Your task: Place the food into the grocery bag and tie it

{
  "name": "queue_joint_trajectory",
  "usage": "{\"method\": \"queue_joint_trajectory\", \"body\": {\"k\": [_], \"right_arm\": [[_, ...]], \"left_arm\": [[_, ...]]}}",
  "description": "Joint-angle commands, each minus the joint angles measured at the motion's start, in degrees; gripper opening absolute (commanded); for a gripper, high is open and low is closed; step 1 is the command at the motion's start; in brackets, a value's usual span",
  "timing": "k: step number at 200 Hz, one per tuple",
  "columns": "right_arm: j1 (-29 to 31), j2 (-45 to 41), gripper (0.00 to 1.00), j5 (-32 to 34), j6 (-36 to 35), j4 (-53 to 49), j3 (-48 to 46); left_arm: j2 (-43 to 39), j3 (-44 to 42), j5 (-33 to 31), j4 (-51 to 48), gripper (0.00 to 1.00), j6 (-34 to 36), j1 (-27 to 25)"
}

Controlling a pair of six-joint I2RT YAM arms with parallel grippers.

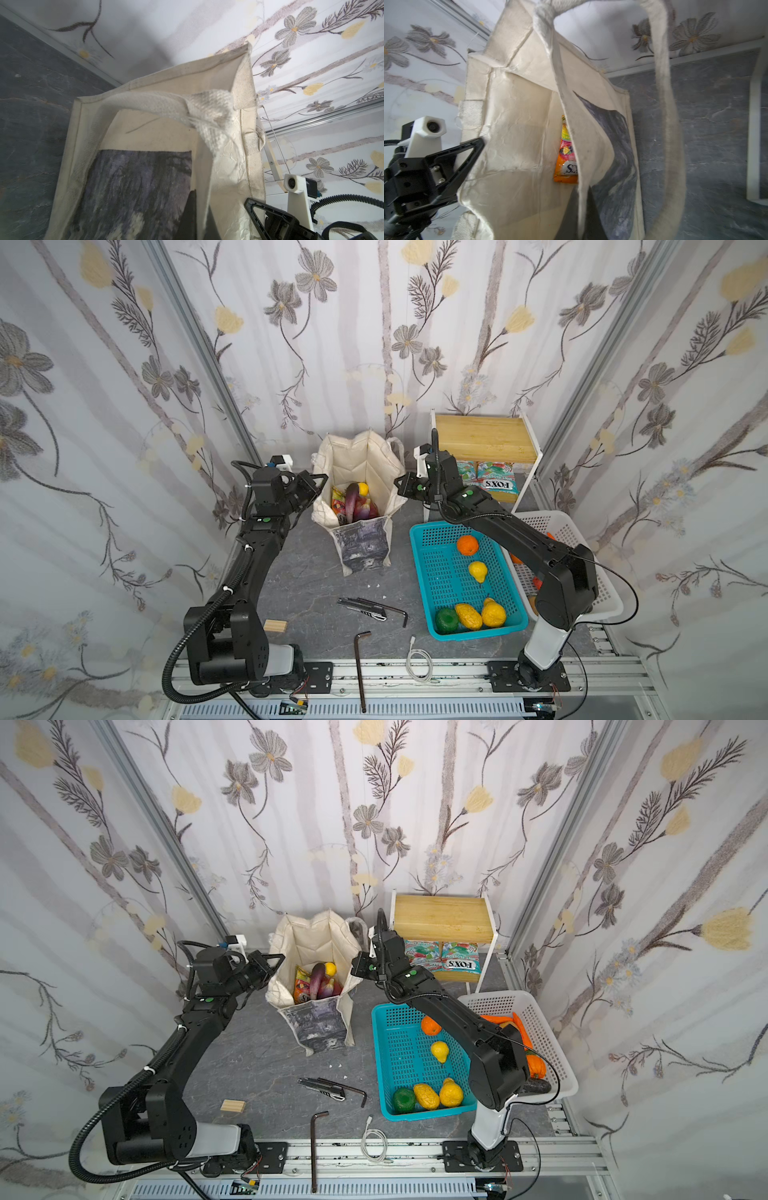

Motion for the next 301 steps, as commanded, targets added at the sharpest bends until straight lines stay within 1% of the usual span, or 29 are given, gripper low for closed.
{"method": "queue_joint_trajectory", "body": {"k": [1, 21, 29, 38, 46, 51, 57, 61, 62, 65, 66, 70, 72, 74, 84, 93, 133, 147, 163, 185, 198, 219, 235, 261, 275, 291, 296, 301], "right_arm": [[-0.04, 0.29, 0.00, 0.05, -0.48, 5.45, -1.41], [0.01, 1.14, 0.00, -0.18, -0.24, 6.11, -1.80], [0.01, 1.17, 0.00, 0.34, -0.32, 6.14, -2.09], [0.00, 1.17, 0.00, 0.79, -0.47, 6.05, -2.27], [0.03, 1.17, 0.00, 0.69, -0.52, 6.20, -2.59], [0.04, 1.14, 0.00, 0.69, -0.56, 6.14, -2.67], [0.01, 1.17, 0.00, 0.61, -0.65, 6.22, -2.81], [0.04, 1.17, 0.00, 0.67, -0.65, 6.29, -2.98], [0.00, 1.17, 0.00, 0.64, -0.61, 6.35, -3.03], [0.02, 1.08, 0.00, 0.56, -0.65, 6.39, -3.08], [0.04, 1.08, 0.00, 0.54, -0.65, 6.49, -3.17], [0.05, 1.08, 0.00, 0.59, -0.58, 6.55, -3.37], [0.05, 1.11, 0.00, 0.60, -0.63, 6.57, -3.42], [0.03, 1.09, 0.00, 0.56, -0.65, 6.68, -3.54], [-0.02, 1.01, 0.00, 0.34, -0.63, 6.92, -3.91], [-0.09, 1.01, 0.00, 0.34, -0.73, 6.93, -4.05], [-0.35, 1.24, 0.00, 0.14, -1.23, 6.88, -4.40], [-0.55, 1.24, 0.00, -0.10, -1.27, 6.91, -4.40], [-0.70, 1.17, 0.00, -0.10, -1.35, 6.93, -4.49], [-0.65, 1.39, 0.00, -0.14, -1.32, 6.97, -4.49], [-0.66, 1.45, 0.00, -0.30, -1.31, 7.10, -4.49], [-0.65, 1.70, 0.00, -0.39, -1.27, 7.19, -4.49], [-0.68, 1.79, 0.00, -0.36, -1.25, 7.19, -4.54], [-0.69, 1.85, 0.00, -0.23, -1.26, 7.24, -4.66], [-0.67, 1.91, 0.00, -0.36, -1.22, 7.19, -4.65], [-0.62, 1.83, 0.00, -0.49, -1.18, 7.10, -4.75], [-0.59, 1.80, 0.00, -0.54, -1.18, 7.10, -4.82], [-0.57, 1.70, 0.00, -0.47, -1.18, 7.06, -4.89]], "left_arm": [[1.56, -0.24, 1.71, 5.91, 0.00, -2.19, 0.37], [3.81, 1.00, 2.90, 6.51, 0.00, -4.46, 0.28], [3.77, 1.20, 2.10, 6.59, 0.10, -4.52, 0.28], [3.24, 1.38, 1.02, 6.60, 0.17, -4.37, 0.29], [2.78, 1.60, 0.22, 6.60, 0.25, -4.39, 0.42], [2.51, 1.87, -0.14, 6.60, 0.33, -4.44, 0.61], [2.16, 2.13, -0.41, 6.65, 0.44, -4.80, 0.79], [1.96, 2.34, -0.52, 6.69, 0.56, -5.10, 1.09], [1.85, 2.39, -0.55, 6.69, 0.58, -5.21, 1.17], [1.67, 2.55, -0.57, 6.74, 0.69, -5.49, 1.31], [1.62, 2.63, -0.57, 6.76, 0.71, -5.58, 1.37], [1.31, 2.75, -0.57, 6.89, 0.95, -5.89, 1.71], [1.09, 2.78, -0.57, 7.03, 0.99, -5.99, 1.92], [0.84, 2.79, -0.57, 7.22, 1.00, -6.05, 2.08], [-0.75, 2.54, -0.99, 8.16, 1.00, -6.55, 2.92], [-2.91, 1.64, -2.87, 8.40, 1.00, -8.00, 3.87], [-16.77, -9.47, -17.28, 8.93, 1.00, -20.11, 8.56], [-20.67, -14.58, -20.56, 8.71, 1.00, -28.94, 9.79], [-23.04, -19.72, -20.47, 8.62, 1.00, -37.91, 10.31], [-22.53, -23.86, -17.21, 7.87, 1.00, -48.07, 10.31], [-21.61, -25.94, -15.16, 7.22, 1.00, -52.24, 10.15], [-21.41, -29.46, -17.21, 7.22, 1.00, -56.55, 7.82], [-20.31, -30.76, -17.93, 7.30, 1.00, -58.64, 5.64], [-16.88, -30.05, -18.92, 8.58, 1.00, -59.68, 1.22], [-14.61, -30.14, -19.10, 11.92, 1.00, -60.10, 0.46], [-12.84, -31.49, -20.71, 18.68, 1.00, -60.97, -0.05], [-12.41, -32.03, -21.13, 20.74, 0.98, -61.46, -0.20], [-11.90, -32.40, -21.30, 22.53, 0.91, -61.92, -0.33]]}}
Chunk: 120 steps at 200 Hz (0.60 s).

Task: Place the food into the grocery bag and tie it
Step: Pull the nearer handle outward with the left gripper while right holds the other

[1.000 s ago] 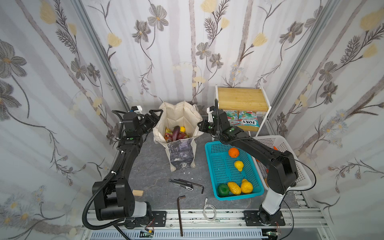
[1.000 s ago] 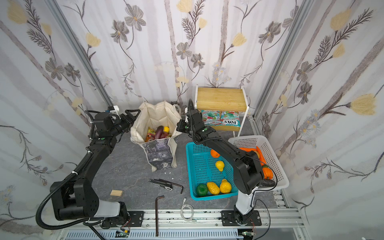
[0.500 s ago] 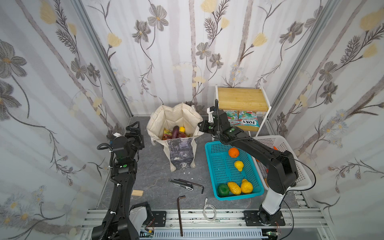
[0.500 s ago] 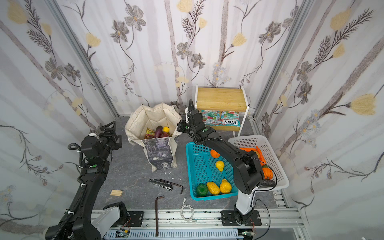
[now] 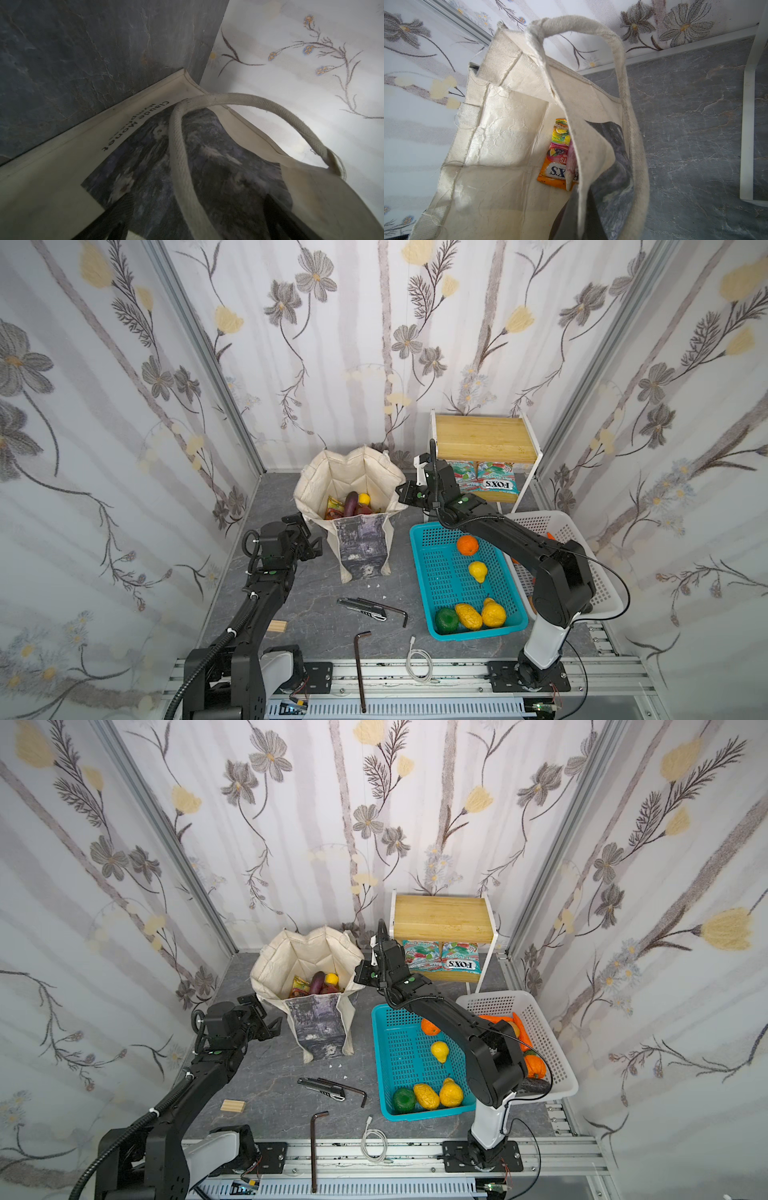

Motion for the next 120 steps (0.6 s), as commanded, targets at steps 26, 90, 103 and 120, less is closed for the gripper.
{"method": "queue_joint_trajectory", "body": {"k": [26, 90, 103, 120], "right_arm": [[0.02, -0.27, 0.00, 0.50, -0.33, 1.96, -0.83], [-0.02, -0.65, 0.00, 0.25, -0.57, 2.25, -1.55], [-0.03, -0.65, 0.00, 0.04, -0.59, 2.34, -1.46], [-0.01, -0.84, 0.09, -1.20, -0.63, 2.36, -1.38]], "left_arm": [[2.76, -2.14, -2.61, 16.50, 0.00, -2.86, -0.23], [-9.37, 3.12, -4.27, 18.33, 0.00, 22.53, 9.84], [-10.96, 3.96, -4.28, 18.29, 0.00, 28.17, 10.25], [-10.90, 3.99, -1.86, 18.12, 0.00, 31.44, 12.03]]}}
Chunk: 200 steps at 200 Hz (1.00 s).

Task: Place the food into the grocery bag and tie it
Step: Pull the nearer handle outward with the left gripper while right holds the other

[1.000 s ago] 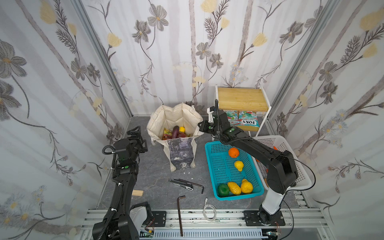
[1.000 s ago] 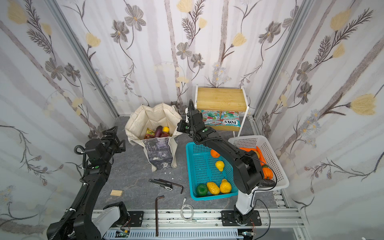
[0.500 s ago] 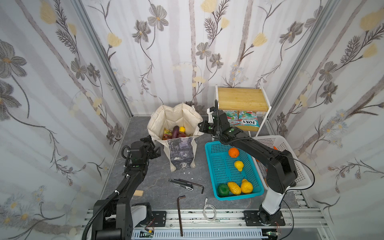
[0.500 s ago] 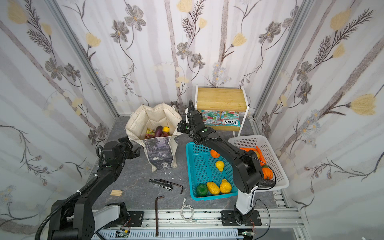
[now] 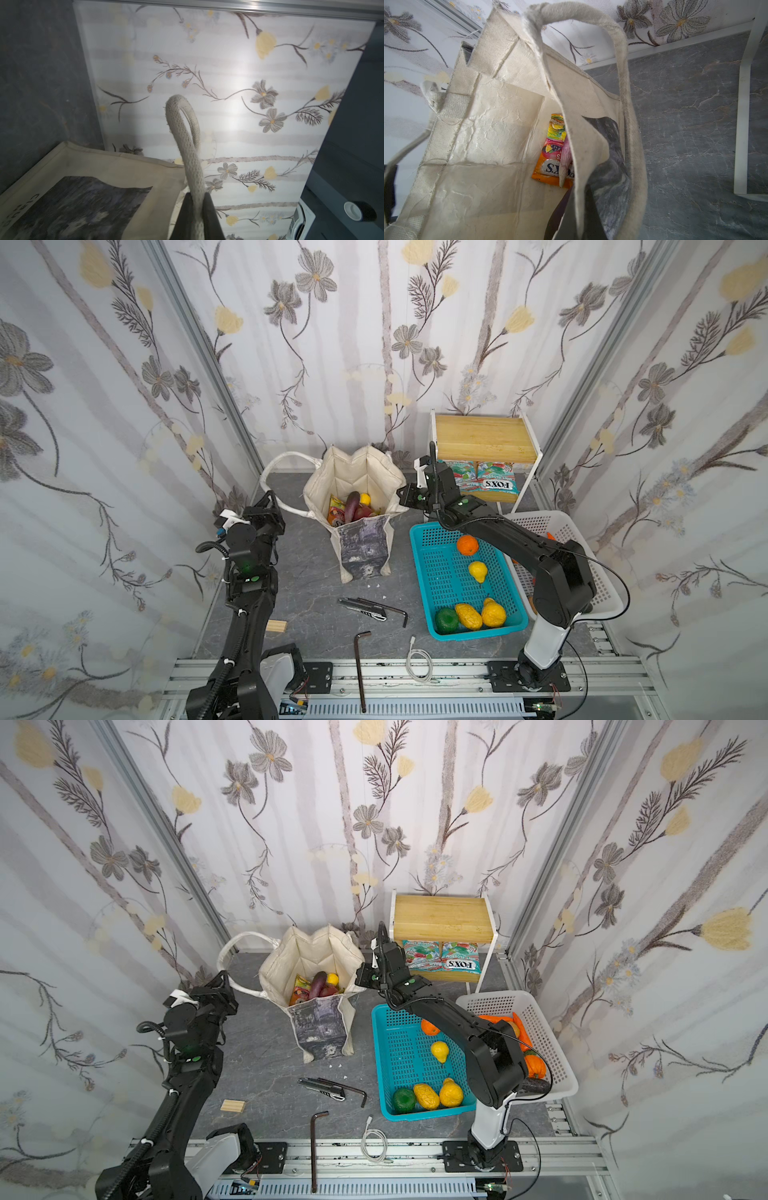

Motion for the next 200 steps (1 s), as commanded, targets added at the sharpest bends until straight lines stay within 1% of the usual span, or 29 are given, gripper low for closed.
{"method": "queue_joint_trajectory", "body": {"k": [1, 10, 22, 28, 36, 44, 53, 70, 82, 90, 102, 120, 135, 152, 166, 178, 200], "right_arm": [[0.05, -0.57, 0.10, -1.27, -0.32, 2.25, 0.09], [0.02, -0.85, 0.22, -2.12, -0.68, 1.93, 0.28], [0.06, -2.11, 0.41, -2.03, -0.80, 1.95, -0.25], [0.05, -3.23, 0.52, -1.61, -0.70, 2.47, -1.00], [0.03, -4.78, 0.63, -0.63, -0.49, 3.18, -2.14], [0.06, -6.51, 0.72, 0.68, -0.23, 3.83, -3.38], [0.07, -8.43, 0.77, 2.68, 0.29, 4.40, -4.83], [0.04, -11.88, 0.78, 7.47, 2.83, 5.77, -8.07], [-0.04, -14.13, 0.78, 11.30, 7.19, 6.78, -11.04], [-0.25, -15.39, 0.78, 12.38, 10.60, 7.97, -13.45], [-0.58, -16.89, 0.77, 12.11, 15.86, 11.40, -17.60], [-0.75, -18.27, 0.73, 10.05, 24.56, 19.04, -24.22], [-0.77, -17.76, 0.69, 7.85, 29.36, 25.02, -27.51], [-0.79, -15.43, 0.67, 5.29, 31.49, 26.11, -26.43], [-0.72, -13.08, 0.69, 2.56, 33.43, 26.09, -24.74], [-0.63, -11.05, 0.72, -0.21, 36.18, 29.51, -24.61], [-0.33, -6.47, 0.72, -5.97, 42.57, 36.43, -23.95]], "left_arm": [[-0.24, 0.42, 2.11, 1.92, 0.00, 10.44, 1.91], [0.34, 0.23, 3.92, 1.72, 0.00, 10.25, 3.57], [0.77, -0.07, 4.86, 1.54, 0.00, 10.61, 5.14], [0.85, -0.28, 4.89, 1.38, 0.00, 10.61, 5.70], [0.93, -0.57, 5.10, 1.36, 0.00, 10.64, 6.34], [1.10, -0.78, 5.41, 1.33, 0.00, 10.64, 6.89], [1.19, -0.86, 5.78, 1.26, 0.00, 10.90, 7.30], [1.11, -1.10, 6.16, 1.03, 0.00, 11.59, 7.70], [1.11, -1.37, 6.25, 0.88, 0.00, 12.04, 8.09], [1.11, -1.54, 6.38, 0.74, 0.00, 12.17, 8.43], [1.20, -1.82, 7.00, 0.51, 0.00, 12.43, 9.07], [1.12, -2.25, 7.65, 0.21, 0.00, 12.46, 9.86], [0.85, -2.56, 7.83, 0.07, 0.00, 12.53, 10.24], [0.68, -2.60, 7.93, -0.22, 0.00, 12.81, 10.28], [0.52, -2.70, 8.33, -0.50, 0.00, 12.80, 10.33], [0.37, -2.69, 8.66, -0.75, 0.00, 12.79, 10.34], [0.23, -2.69, 8.67, -1.24, 0.00, 12.99, 10.36]]}}
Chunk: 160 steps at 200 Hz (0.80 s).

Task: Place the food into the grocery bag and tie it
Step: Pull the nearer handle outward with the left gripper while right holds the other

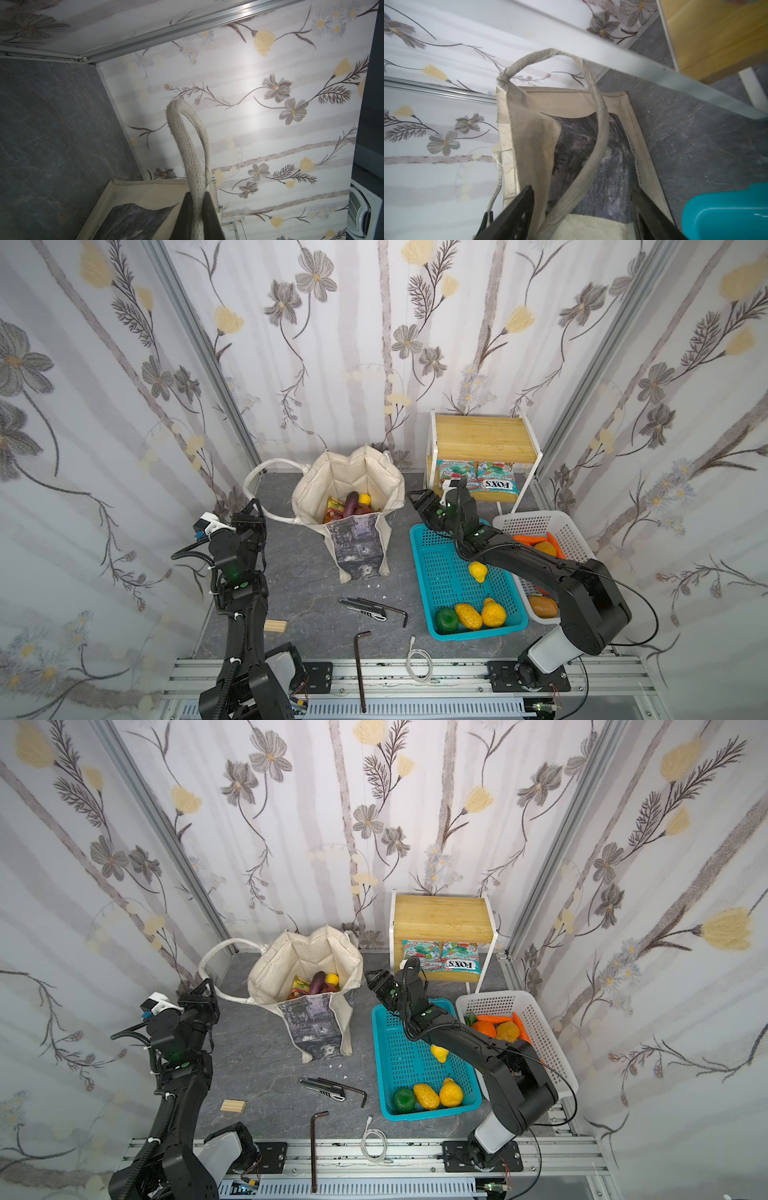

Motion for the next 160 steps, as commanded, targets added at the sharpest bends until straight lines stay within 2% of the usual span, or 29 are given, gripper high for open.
{"method": "queue_joint_trajectory", "body": {"k": [1, 30, 61, 76, 92, 110, 123, 160], "right_arm": [[0.37, 3.94, 0.72, -7.94, 9.79, 10.58, 1.05], [1.36, 9.17, 0.66, -11.09, 18.91, 21.78, -0.07], [1.88, 10.97, 0.59, -10.53, 16.69, 20.37, 3.27], [2.31, 10.15, 0.51, -7.94, 13.24, 16.04, 4.79], [2.50, 9.30, 0.24, -6.27, 9.68, 14.29, 5.85], [2.89, 7.53, 0.05, -2.78, 2.07, 7.69, 7.97], [3.12, 6.11, 0.00, 0.50, -5.48, 0.66, 10.09], [3.41, 0.99, 0.00, 9.24, -22.87, -8.21, 11.93]], "left_arm": [[-0.33, -0.04, 0.76, 0.37, 0.00, 1.18, 0.10], [-0.33, 0.13, 0.96, -0.26, 0.00, 1.12, 0.12], [-0.51, 0.13, 0.92, -0.71, 0.00, 1.05, 0.17], [-0.51, 0.22, 1.08, -0.88, 0.00, 1.12, 0.12], [-0.42, 0.48, 1.42, -0.97, 0.00, 0.97, 0.09], [-0.50, 1.45, 2.20, -1.23, 0.00, 1.43, 0.09], [-0.84, 2.45, 2.49, -1.90, 0.00, 2.91, 0.10], [-4.46, 5.96, -2.50, -11.74, 0.00, 10.10, 0.12]]}}
